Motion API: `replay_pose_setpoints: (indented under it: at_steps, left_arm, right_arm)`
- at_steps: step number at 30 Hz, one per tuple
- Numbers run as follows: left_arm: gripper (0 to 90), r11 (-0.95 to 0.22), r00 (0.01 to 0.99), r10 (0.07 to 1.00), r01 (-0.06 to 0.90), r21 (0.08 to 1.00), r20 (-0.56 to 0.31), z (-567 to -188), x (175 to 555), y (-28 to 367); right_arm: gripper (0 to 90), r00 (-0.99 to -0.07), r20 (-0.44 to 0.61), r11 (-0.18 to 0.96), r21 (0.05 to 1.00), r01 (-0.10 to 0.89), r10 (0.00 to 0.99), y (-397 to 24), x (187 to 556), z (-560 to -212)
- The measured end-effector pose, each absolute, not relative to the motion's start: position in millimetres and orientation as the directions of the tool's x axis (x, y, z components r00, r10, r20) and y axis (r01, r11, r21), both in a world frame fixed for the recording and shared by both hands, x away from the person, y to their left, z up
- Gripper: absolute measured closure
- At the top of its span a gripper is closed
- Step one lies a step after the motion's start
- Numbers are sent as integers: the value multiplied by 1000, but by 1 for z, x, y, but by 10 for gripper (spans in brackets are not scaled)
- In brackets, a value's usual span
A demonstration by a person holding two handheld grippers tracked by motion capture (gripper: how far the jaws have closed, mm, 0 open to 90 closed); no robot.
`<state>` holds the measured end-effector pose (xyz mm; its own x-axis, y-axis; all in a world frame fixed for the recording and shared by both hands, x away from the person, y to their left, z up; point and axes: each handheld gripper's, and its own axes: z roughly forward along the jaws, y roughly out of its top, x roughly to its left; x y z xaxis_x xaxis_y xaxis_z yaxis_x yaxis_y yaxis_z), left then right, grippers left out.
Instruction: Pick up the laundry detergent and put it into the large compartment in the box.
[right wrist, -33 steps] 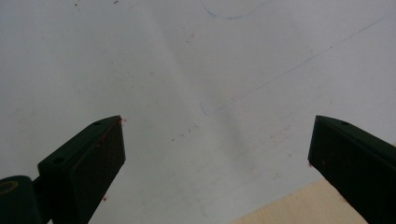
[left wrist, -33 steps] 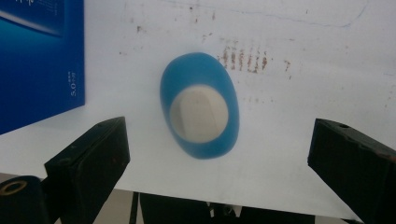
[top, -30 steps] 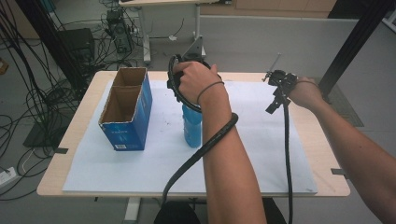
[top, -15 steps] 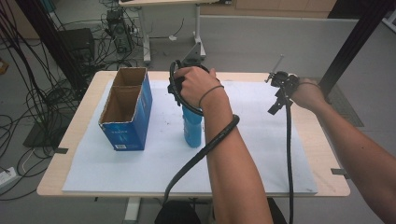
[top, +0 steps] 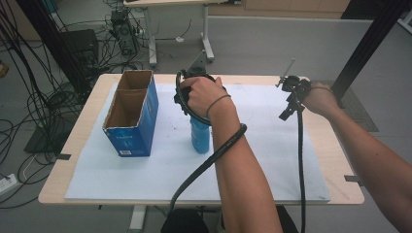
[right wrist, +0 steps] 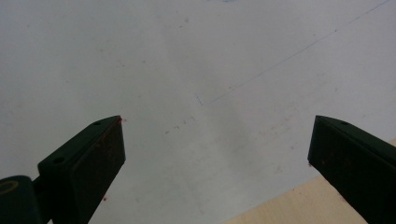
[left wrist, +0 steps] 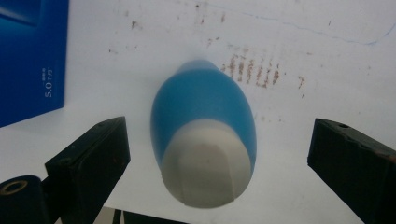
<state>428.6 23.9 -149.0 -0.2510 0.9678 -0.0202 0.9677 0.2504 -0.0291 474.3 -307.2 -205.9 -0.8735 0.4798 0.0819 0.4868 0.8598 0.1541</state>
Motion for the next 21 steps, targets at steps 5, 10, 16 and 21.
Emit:
replay_pose_setpoints:
  at_steps: [5,10,16,21]
  left_arm:
    - [60,254,-255,966,966,-36,-29,-153,430,26]
    - [59,255,-256,966,966,-39,-34,-153,431,27]
    - [58,250,-252,967,967,-42,-36,-156,430,27]
    - [58,251,-253,967,967,-43,-37,-156,430,30]
  right_arm:
    - [37,-872,80,859,146,490,484,-309,476,-208]
    - [35,-871,82,858,146,492,485,-309,476,-208]
    - [38,-872,81,860,144,489,483,-307,476,-209]
    - [37,-874,78,861,145,487,480,-306,476,-209]
